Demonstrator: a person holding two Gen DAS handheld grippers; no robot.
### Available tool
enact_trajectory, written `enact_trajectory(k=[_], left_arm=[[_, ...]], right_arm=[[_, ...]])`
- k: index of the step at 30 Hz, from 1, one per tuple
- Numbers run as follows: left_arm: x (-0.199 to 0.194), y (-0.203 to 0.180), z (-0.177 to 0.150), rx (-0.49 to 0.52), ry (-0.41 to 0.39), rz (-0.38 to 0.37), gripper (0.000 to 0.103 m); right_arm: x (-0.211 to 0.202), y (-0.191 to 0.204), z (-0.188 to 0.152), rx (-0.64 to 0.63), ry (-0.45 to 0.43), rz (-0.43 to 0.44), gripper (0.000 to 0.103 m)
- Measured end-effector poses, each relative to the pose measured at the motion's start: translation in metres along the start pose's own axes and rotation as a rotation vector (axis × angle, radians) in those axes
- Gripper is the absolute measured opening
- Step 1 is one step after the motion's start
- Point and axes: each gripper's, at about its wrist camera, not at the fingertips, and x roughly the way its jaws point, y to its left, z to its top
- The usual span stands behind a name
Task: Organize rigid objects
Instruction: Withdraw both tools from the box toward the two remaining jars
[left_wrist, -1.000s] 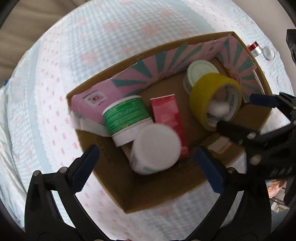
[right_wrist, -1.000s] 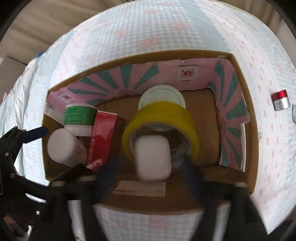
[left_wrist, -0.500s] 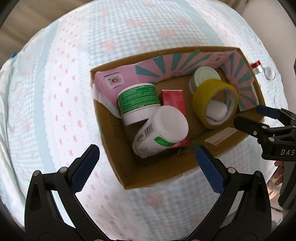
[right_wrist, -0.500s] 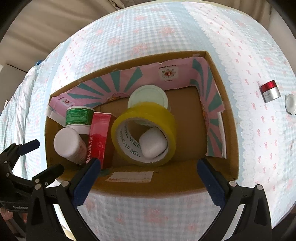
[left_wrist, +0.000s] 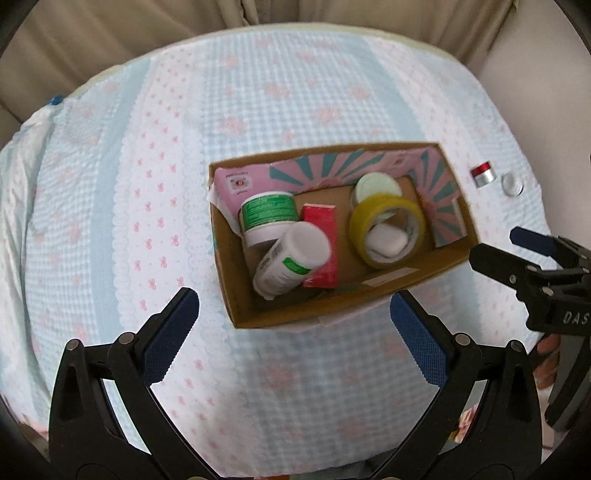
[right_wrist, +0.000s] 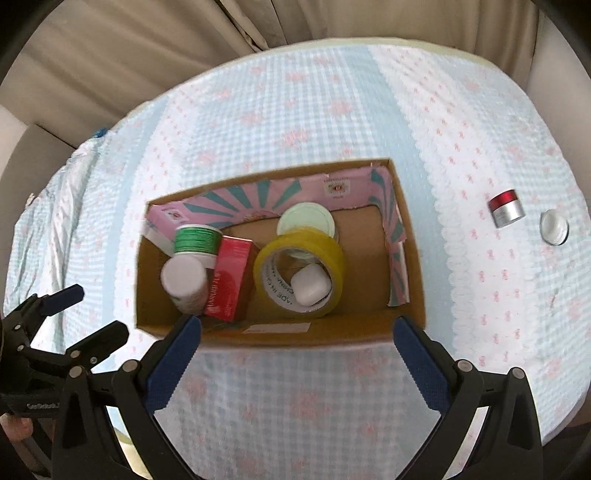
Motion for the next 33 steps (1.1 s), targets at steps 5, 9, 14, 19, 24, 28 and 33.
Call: enact_trajectory(k=[5, 9, 14, 19, 24, 28, 33], left_arm=[[-0.033, -0.02, -0.001, -0.024, -0.053, -0.024, 0.103], [-0.054, -0.041, 0.001, -0.028, -0.095, -0.005, 0.103], [-0.068, -0.076, 0.007, -0.071, -0.128, 0.021, 0.103], [-0.07, -0.129, 0.012, -0.097, -0.159, 0.023, 0.103], [-0.06, -0.19, 0.014, -0.18, -0.162, 0.052, 0.103], [-0.05, -0.238, 0.02, -0.239, -0.174, 0.055, 0.103], [-0.033, -0.287, 0.036, -0.272, -0.182, 0.021, 0.103]], right_arm=[[-0.039, -0.003, -0.004, -0.006, -0.045, -0.013, 0.103], [-0.07, -0.016, -0.007, -0.005, -0.1, -0.063, 0.103], [-0.108, -0.051, -0.008, 0.031, -0.172, -0.088, 0.103], [-0.144, -0.104, -0.008, 0.059, -0.24, -0.11, 0.103], [-0.167, -0.173, -0.004, 0.032, -0.242, -0.118, 0.103], [-0.175, -0.231, 0.001, 0.006, -0.246, -0.145, 0.103], [-0.178, -0.291, 0.011, 0.002, -0.236, -0.18, 0.103]])
